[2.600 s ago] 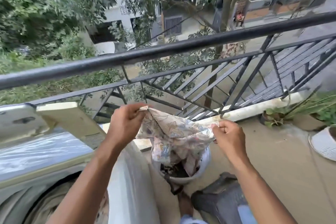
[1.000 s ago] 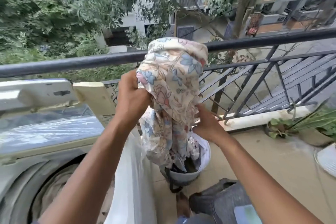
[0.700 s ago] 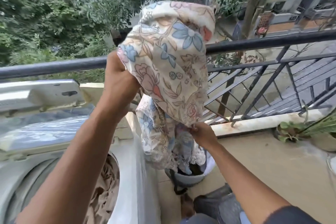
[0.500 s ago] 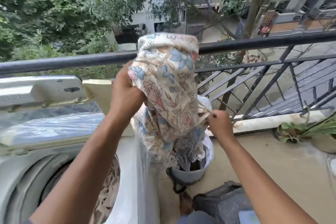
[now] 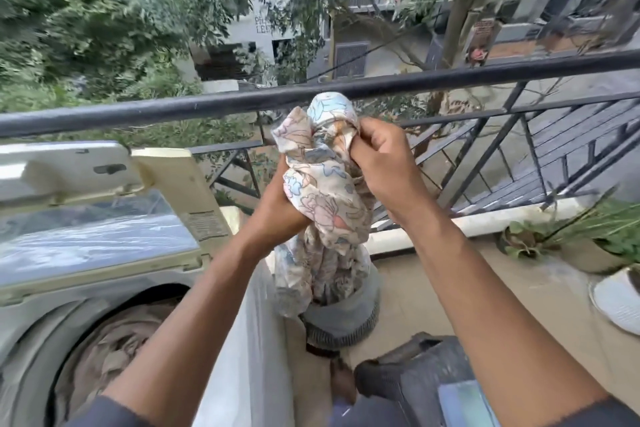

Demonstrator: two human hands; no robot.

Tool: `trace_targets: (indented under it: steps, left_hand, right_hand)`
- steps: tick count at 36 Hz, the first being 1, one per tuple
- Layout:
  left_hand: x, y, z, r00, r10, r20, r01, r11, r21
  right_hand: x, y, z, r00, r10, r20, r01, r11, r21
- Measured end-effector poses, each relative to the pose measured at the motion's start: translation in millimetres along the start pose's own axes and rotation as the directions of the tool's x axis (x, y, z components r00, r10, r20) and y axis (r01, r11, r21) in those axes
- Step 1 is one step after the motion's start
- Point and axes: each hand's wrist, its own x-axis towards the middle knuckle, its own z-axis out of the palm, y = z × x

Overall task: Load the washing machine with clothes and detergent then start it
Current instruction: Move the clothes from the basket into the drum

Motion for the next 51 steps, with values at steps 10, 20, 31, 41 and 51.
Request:
trace_targets:
  steps: [10,20,31,41,51]
  left_hand:
    - [0.9,-5.5,-2.6,0.965,-0.133,-0.227,0.104,0.985,-0.138]
    - [6.5,34.4,-26.1,0.944,-0.087,-0.318,-0.012,0.955,-0.296]
    - [-8.9,24.4,-39.1,0.969,-0.009,-0.248,0.009,1.000,-0.002]
    - [-13.9,-16.9,-17.7,0.995,-0.066,-0.077,0.079,0.982,0.174]
    - [-15.3,-30.0,6.6,0.990,-0.083,-0.116,0.071,0.992,-0.105]
  right_hand:
    - [-8.5,42.9,-17.4,0.985,0.130,0.111,-0.145,0.979,0.143]
    - [-36.4,177.0,1.4,0.746,0.607,0.274,-0.341,0.701,-0.627]
    - [-27.0,188.0,-16.1,0.821,0.560,-0.110,-0.558,0.748,-0.359]
    - [-7.4,30.1,-33.2,0.963,0.270,-0.011,-0.269,0.963,0.030]
    - [-21.2,-13.6,1.1,0.944,0.037,0.328,-0.062,0.996,0.065]
